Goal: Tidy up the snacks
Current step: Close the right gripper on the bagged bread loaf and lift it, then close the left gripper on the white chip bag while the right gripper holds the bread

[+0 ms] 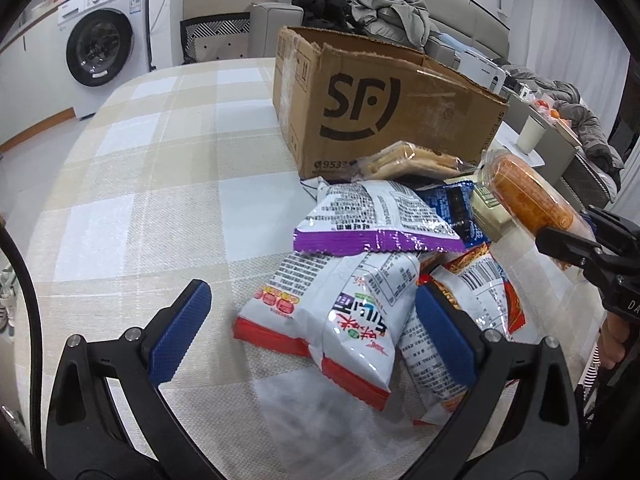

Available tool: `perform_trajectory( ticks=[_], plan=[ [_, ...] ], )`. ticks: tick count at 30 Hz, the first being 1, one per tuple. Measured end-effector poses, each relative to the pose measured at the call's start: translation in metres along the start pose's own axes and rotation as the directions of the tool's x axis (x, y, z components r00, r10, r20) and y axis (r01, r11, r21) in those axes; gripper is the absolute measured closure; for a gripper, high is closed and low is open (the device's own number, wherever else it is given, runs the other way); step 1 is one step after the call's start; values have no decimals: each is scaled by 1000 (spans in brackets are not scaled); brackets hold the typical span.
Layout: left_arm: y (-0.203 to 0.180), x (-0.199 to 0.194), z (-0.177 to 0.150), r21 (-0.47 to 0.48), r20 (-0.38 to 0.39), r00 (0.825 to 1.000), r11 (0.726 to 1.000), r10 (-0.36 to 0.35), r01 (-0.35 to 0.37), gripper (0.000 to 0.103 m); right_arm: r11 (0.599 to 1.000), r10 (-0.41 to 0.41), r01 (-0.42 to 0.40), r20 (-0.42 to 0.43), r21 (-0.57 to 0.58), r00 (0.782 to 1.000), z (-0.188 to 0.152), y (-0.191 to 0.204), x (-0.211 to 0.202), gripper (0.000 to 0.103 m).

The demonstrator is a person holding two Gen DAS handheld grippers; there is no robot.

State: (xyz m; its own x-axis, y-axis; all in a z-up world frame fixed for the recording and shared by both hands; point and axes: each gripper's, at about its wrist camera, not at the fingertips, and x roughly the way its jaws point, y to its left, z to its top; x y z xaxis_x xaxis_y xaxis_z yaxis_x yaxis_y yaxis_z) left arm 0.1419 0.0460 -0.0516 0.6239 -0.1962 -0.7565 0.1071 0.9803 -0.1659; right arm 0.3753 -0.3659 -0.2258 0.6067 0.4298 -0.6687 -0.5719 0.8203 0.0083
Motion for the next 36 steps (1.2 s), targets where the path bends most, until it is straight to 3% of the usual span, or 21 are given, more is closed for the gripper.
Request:
perform_trajectory(
  ticks=[8, 12, 20, 25, 36],
  plan=[
    [13, 17, 2, -48, 1, 998, 997, -63, 63, 4, 1000, 1, -1, -2, 2, 1000, -1, 0, 1, 65],
    [17, 24, 2, -68, -4, 995, 993, -100, 99, 14, 1000, 1, -1, -3, 3, 1000, -2, -1, 1, 65],
    [10, 28, 3, -20, -1, 998, 998, -63, 63, 27, 1000, 1, -1, -6, 4, 1000, -3, -2, 3, 65],
    [5, 19, 1, -5, -9, 996, 996, -87, 87, 46, 1000, 0, 0, -5, 5, 1000, -3, -1, 3, 65],
    [5, 3, -3, -7, 11, 994, 994, -105, 106, 51, 1000, 13, -13, 7, 2, 1000, -3, 0, 2, 65]
  ],
)
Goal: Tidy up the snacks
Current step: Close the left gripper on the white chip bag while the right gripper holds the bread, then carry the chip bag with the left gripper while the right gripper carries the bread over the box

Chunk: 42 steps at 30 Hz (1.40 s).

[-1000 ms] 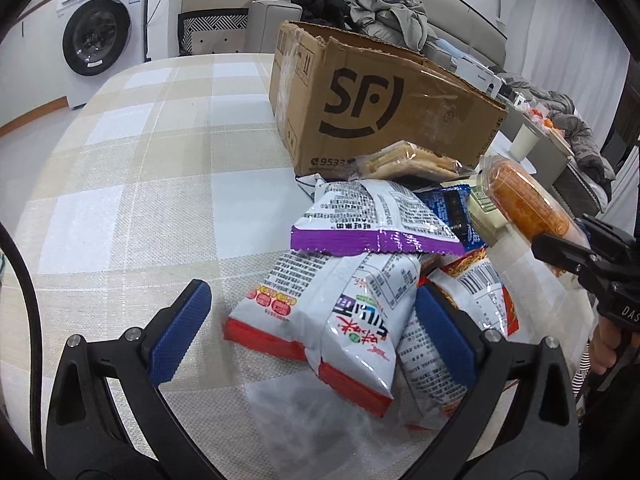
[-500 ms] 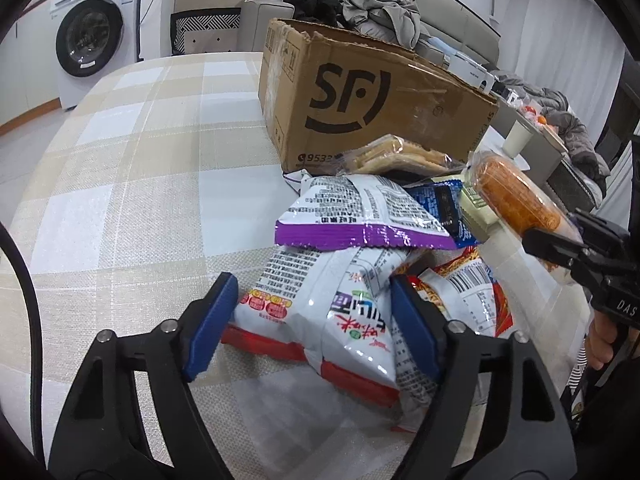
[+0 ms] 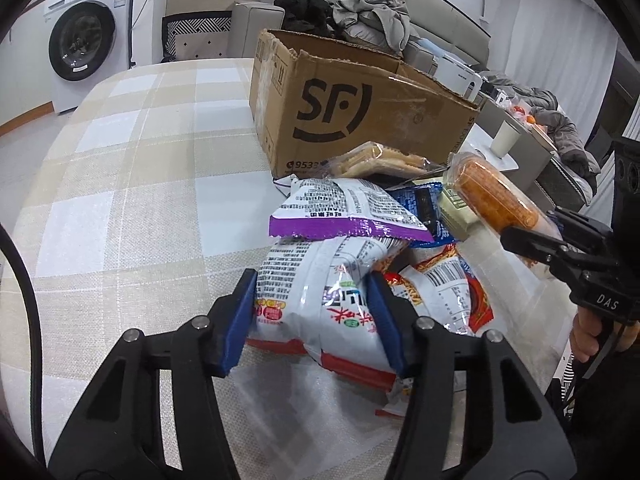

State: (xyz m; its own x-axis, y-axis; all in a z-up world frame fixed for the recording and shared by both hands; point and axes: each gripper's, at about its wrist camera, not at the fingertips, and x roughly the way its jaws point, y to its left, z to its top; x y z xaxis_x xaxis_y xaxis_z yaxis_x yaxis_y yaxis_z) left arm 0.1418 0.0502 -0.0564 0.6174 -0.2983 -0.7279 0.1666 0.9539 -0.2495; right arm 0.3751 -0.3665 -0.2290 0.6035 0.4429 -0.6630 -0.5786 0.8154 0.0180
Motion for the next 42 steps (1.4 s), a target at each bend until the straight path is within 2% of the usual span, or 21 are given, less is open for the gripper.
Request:
perform_trajectory(
  ticks=[24, 42],
  plan=[
    [-20, -69, -1, 19, 90, 993, 997, -75, 74, 51, 998, 53, -56, 81, 27, 995, 1, -5, -19, 65],
    [-32, -116, 2, 5, 158, 980, 993, -118, 119, 51, 998, 52, -57, 115, 37, 992, 7, -4, -26, 65]
  ],
)
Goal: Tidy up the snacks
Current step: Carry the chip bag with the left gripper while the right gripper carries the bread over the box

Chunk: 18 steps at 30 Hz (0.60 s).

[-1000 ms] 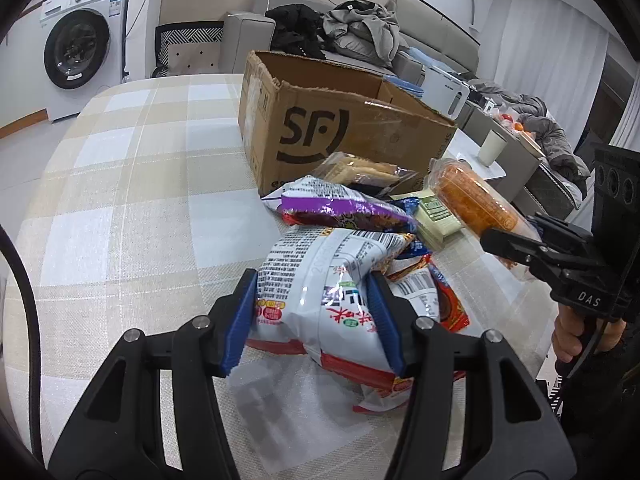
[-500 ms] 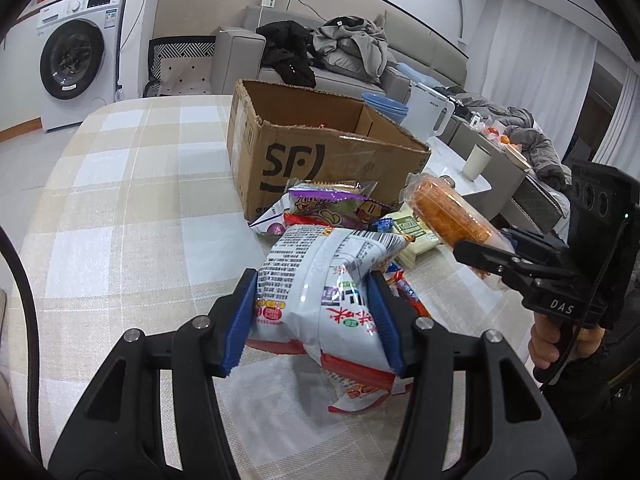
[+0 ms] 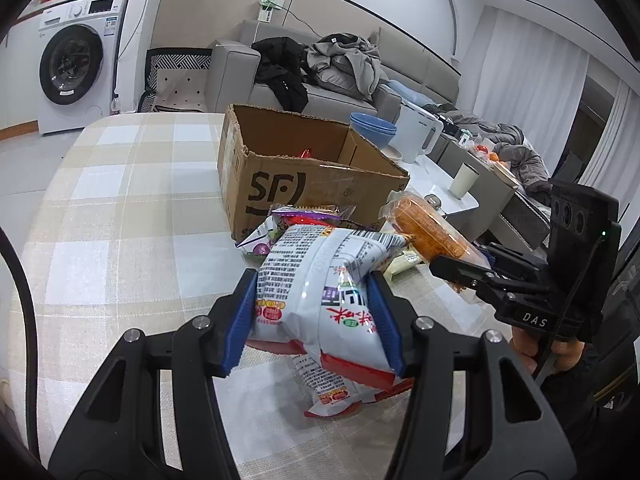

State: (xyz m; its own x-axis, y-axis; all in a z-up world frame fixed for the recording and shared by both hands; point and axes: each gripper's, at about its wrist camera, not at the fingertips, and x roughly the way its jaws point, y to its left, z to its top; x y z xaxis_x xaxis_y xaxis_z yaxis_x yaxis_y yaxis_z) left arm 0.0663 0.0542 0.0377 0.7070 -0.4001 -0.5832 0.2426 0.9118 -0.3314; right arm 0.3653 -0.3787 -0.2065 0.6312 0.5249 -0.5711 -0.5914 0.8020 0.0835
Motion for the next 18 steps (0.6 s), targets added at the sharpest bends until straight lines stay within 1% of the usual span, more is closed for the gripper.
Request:
perform_trajectory(
  ticks=[8, 11, 13, 18],
  plan=[
    [-7, -10, 1, -7, 11, 1000, 1000, 2, -2, 51, 1000, 1, -1, 12, 2, 1000, 2, 0, -5, 65],
    [-12, -16, 3, -12, 18, 1000, 1000, -11, 11, 51, 1000, 2, -2, 15, 3, 1000, 3, -1, -7, 65],
    [-16, -18, 7, -7, 25, 999, 1000, -20, 20, 51, 1000, 1, -1, 18, 1, 1000, 3, -1, -6, 65],
    [-29, -28, 14, 12, 50, 999, 1000, -8, 7, 51, 1000, -1, 1, 30, 6, 1000, 6, -3, -10, 65]
  ],
)
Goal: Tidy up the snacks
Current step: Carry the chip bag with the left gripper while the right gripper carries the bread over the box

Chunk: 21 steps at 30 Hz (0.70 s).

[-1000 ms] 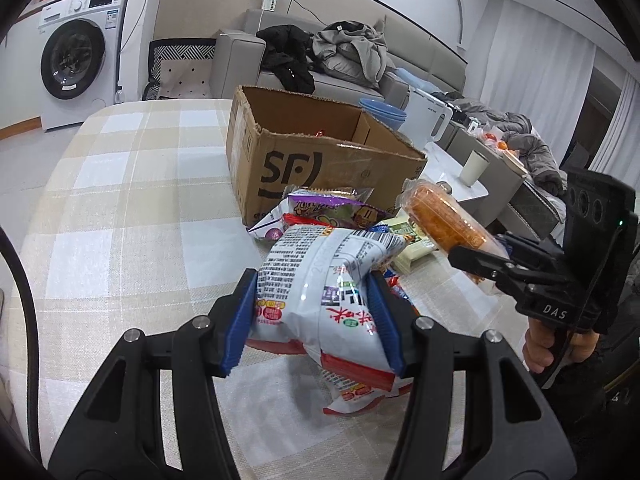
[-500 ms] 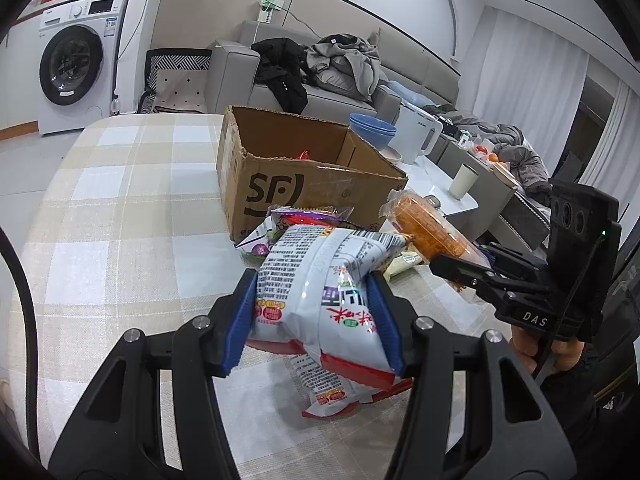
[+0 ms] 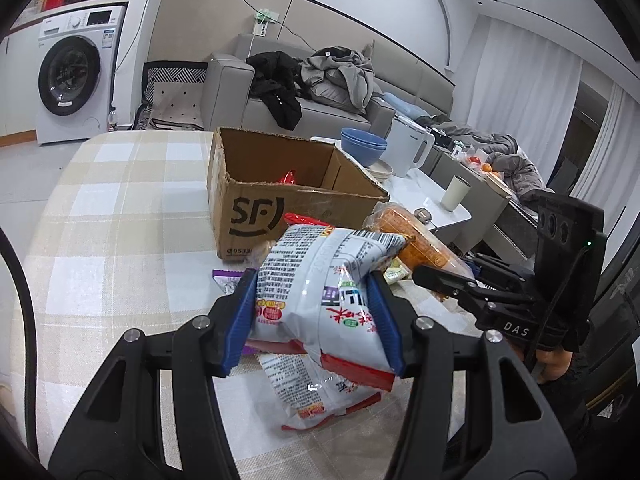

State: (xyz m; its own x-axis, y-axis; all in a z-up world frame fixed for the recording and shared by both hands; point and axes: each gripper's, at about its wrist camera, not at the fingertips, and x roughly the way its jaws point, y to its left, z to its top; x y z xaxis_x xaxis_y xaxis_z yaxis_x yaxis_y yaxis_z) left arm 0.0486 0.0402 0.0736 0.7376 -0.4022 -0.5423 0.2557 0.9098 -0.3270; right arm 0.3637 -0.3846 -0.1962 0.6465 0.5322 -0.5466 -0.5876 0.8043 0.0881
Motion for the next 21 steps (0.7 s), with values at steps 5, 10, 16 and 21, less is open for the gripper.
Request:
perform_trajectory(
  ticks=[5, 10, 16, 21],
  plan=[
    [-8, 0, 7, 13, 18, 999, 999, 33, -33, 51, 1000, 1, -2, 22, 10, 1000, 5, -2, -7, 65],
    [-8, 2, 17, 4, 48, 997, 998, 61, -62, 51, 1000, 2, -2, 23, 9, 1000, 7, -2, -7, 65],
    [-7, 8, 26, -11, 56, 994, 995, 98, -97, 51, 1000, 7, -7, 34, 14, 999, 13, -3, -8, 65],
    [-8, 19, 35, -6, 54, 990, 992, 130, -130, 51, 1000, -1, 1, 39, 17, 999, 19, -6, -8, 65]
  ],
)
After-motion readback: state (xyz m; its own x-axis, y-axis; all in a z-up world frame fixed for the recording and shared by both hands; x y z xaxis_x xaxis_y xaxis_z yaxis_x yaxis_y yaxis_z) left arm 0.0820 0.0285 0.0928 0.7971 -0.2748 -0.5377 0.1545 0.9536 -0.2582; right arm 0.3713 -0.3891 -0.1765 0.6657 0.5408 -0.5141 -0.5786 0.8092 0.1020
